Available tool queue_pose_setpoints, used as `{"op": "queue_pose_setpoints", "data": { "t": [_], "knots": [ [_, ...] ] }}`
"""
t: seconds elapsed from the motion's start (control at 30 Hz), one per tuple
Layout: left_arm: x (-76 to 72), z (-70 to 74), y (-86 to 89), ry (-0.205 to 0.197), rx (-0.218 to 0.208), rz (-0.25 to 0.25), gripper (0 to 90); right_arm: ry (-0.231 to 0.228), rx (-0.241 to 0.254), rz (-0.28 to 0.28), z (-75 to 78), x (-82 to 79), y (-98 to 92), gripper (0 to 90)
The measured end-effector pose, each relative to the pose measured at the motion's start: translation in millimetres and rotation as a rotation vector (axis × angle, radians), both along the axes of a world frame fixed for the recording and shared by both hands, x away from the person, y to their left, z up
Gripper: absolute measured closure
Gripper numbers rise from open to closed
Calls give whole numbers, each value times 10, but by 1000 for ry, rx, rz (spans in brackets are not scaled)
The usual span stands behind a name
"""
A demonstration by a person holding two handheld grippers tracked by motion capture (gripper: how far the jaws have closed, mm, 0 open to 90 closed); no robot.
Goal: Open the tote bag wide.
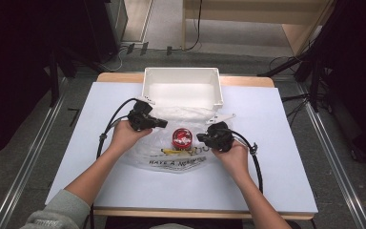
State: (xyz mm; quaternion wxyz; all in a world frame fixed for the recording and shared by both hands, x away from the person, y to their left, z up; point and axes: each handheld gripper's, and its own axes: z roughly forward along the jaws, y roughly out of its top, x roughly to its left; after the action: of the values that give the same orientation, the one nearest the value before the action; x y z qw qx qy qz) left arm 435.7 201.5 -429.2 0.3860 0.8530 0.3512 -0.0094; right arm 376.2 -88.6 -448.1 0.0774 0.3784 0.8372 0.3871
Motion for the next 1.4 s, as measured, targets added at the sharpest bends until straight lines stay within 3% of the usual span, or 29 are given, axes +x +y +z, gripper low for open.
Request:
{"op": "queue_pose_setpoints", "data": {
  "t": [0.27,0.63,1.0,1.23,1.4],
  "knots": [
    [18,-190,25,16,-8,21,900,27,-14,-5,-147,-8,-12,900],
    [23,-251,-15,22,14,11,900,32,-28,4,-249,-93,-34,900],
    [6,-320,-108,23,56,-12,900,25,-32,41,-253,-306,-64,900],
    [4,-332,-121,25,54,-11,900,32,-42,67,-244,-409,-42,900],
    [7,-349,-136,22,49,2,900,21,-21,98,-264,-540,-16,900]
  ]
}}
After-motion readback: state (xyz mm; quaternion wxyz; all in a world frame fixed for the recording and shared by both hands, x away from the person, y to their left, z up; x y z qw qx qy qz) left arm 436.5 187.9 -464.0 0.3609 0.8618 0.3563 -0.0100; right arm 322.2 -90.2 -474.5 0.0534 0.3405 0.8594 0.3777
